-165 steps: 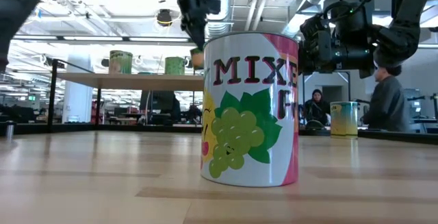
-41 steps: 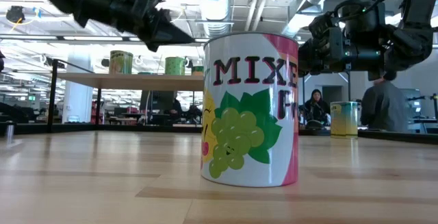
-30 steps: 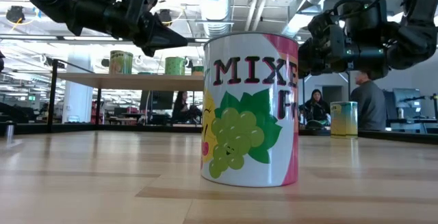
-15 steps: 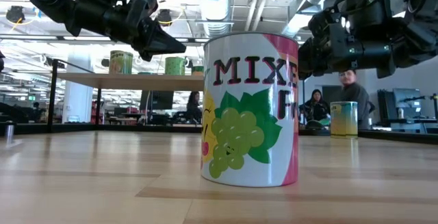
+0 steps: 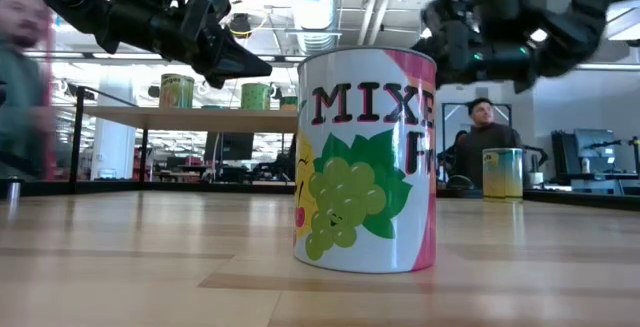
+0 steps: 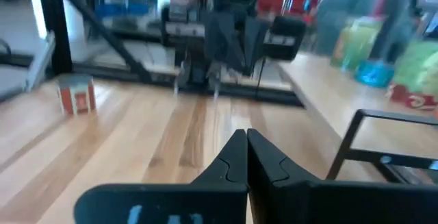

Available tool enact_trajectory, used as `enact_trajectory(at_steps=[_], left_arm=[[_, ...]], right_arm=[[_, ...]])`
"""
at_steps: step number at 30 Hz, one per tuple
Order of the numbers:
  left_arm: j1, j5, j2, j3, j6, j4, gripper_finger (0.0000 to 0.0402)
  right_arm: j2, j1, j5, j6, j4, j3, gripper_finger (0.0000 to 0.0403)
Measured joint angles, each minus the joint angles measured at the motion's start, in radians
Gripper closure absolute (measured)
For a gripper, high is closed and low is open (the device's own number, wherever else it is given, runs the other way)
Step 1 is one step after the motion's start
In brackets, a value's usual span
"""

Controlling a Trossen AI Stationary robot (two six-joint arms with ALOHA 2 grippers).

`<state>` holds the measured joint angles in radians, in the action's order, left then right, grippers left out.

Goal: Pick and place cans onto a shelf
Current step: Put the canned mushrooms on the shelf

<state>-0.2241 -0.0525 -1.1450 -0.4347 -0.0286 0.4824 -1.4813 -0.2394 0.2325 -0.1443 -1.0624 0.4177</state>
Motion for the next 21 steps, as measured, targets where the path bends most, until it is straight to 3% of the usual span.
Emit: enact_trajectory(at_steps=[5,12,21], left_arm=[[0.001,-0.041,0.000,0.000,-0.013,0.000,0.0401],[0.000,-0.073,0.000,0.000,-0.050,0.008,0.0401],[0.000,-0.165,0.000,0.000,-0.062,0.000,0.0401]], right_arm=[[0.052,0.030,-0.020,-0.030,0.438,0.167,0.0392],[0.070,0.192,-0.246,-0.014,0.806,0.307,0.0392],[0.070,0.453,-0.392,0.268,1.250,0.454,0.0392]])
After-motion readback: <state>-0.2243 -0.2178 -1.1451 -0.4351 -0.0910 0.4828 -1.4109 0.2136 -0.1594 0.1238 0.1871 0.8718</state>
